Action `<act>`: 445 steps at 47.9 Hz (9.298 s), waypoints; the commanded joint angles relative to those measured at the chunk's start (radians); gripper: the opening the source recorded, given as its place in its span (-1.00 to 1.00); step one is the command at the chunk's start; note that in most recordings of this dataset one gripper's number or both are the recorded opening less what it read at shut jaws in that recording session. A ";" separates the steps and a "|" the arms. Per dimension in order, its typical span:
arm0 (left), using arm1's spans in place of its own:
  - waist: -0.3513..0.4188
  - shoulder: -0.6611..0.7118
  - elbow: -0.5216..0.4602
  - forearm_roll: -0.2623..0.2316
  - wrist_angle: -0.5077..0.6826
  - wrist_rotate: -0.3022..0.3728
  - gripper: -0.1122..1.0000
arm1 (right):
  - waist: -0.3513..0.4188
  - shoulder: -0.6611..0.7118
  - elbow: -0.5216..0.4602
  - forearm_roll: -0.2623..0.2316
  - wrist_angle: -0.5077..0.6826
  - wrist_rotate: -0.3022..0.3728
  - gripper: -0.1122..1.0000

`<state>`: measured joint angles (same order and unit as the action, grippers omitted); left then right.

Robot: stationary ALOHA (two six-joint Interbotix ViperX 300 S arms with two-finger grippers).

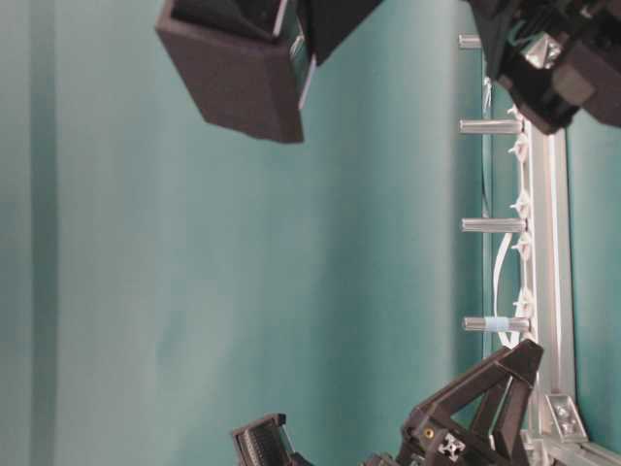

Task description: Insert the wire through the string loop located on the right side.

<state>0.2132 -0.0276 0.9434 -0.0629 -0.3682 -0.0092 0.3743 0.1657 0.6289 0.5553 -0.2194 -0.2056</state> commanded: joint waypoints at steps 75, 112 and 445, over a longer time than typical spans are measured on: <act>-0.003 -0.025 -0.071 0.002 0.147 -0.009 0.48 | 0.009 -0.469 0.403 -0.057 0.101 -0.003 -0.59; -0.003 -0.025 -0.094 0.000 0.170 -0.009 0.48 | 0.012 -0.756 0.621 -0.063 0.164 -0.002 -0.59; -0.327 0.503 -0.799 0.003 0.296 -0.132 0.48 | -0.144 -0.486 0.512 -0.156 0.025 -0.002 -0.59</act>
<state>-0.1058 0.4878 0.1687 -0.0629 -0.0736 -0.1335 0.2316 -0.3145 1.1536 0.4019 -0.1856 -0.2071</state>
